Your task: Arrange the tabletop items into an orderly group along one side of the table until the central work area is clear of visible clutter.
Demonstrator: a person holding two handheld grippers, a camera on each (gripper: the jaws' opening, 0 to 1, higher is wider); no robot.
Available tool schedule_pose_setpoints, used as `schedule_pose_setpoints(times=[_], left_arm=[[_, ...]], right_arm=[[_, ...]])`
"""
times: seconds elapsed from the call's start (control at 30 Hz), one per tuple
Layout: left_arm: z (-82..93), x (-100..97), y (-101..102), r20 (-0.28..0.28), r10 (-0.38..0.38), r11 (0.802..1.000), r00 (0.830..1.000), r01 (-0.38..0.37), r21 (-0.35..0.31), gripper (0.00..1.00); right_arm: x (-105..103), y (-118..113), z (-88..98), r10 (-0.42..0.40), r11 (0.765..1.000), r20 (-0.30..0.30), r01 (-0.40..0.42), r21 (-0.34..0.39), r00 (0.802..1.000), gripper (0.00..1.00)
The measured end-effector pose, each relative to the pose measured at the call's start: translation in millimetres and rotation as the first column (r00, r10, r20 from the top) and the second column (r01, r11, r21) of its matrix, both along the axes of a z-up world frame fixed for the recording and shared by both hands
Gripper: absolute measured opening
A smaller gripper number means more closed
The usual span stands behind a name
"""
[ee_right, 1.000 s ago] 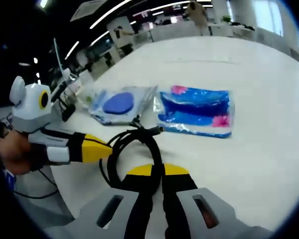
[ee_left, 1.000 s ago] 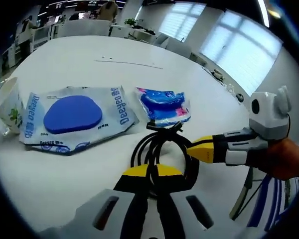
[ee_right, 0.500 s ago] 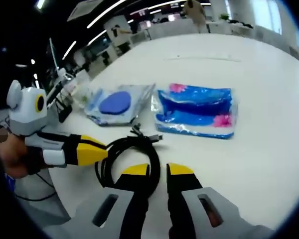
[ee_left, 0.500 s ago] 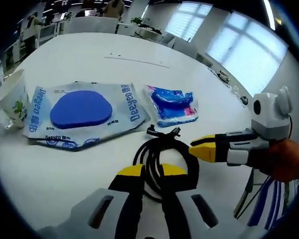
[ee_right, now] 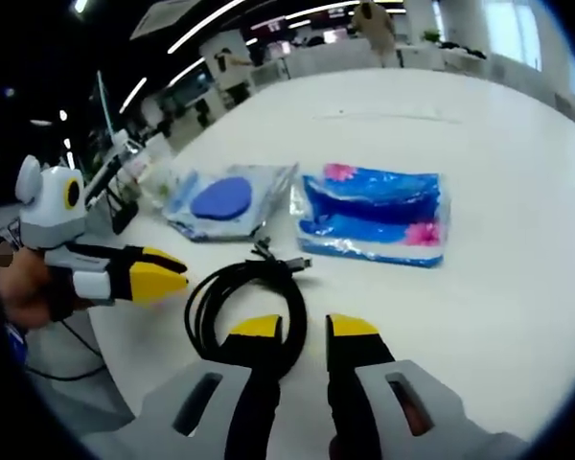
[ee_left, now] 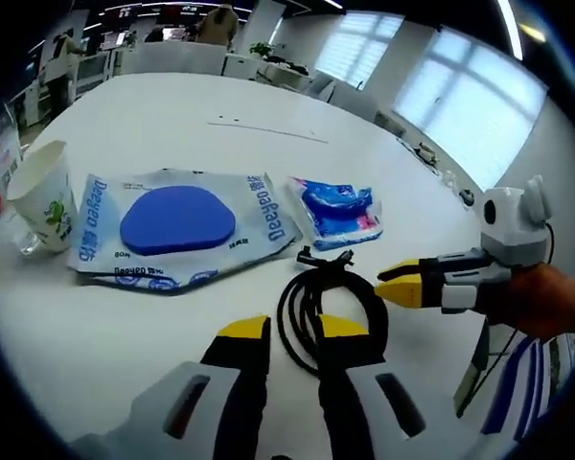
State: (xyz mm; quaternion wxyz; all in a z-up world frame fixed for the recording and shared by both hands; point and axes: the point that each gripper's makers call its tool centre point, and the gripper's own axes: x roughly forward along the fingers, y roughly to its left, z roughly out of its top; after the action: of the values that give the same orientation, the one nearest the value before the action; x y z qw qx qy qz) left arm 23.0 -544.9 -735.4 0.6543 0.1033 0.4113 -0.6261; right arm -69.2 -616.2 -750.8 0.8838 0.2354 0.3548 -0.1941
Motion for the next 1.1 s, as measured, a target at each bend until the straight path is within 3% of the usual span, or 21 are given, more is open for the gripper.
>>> schedule_pose_setpoints(times=[0.3,0.5,0.77,1.1], left_arm=[[11.7,16.2,11.6,0.010,0.009,0.999,1.000,-0.008,-0.031,0.18],[16.7,13.0,18.4,0.006,-0.002,0.999,1.000,0.003,-0.040,0.19],[29.0,16.5,33.7,0.087,-0.067,0.995,0.994,0.073,-0.066,0.20],[49.7,63.6,80.9,0.182,-0.048,0.995,0.982,0.064,-0.082,0.26]], right_arm=[[6.4,6.6,9.8,0.030,0.999,0.015,-0.030,-0.034,0.999,0.19],[1.3,14.2,6.6,0.034,0.999,0.005,-0.034,-0.033,0.999,0.21],[-12.7,18.2,10.1,0.070,0.994,-0.016,-0.071,-0.081,0.997,0.23],[-25.1,18.7,43.0,0.104,0.980,0.029,-0.097,-0.172,0.994,0.30]])
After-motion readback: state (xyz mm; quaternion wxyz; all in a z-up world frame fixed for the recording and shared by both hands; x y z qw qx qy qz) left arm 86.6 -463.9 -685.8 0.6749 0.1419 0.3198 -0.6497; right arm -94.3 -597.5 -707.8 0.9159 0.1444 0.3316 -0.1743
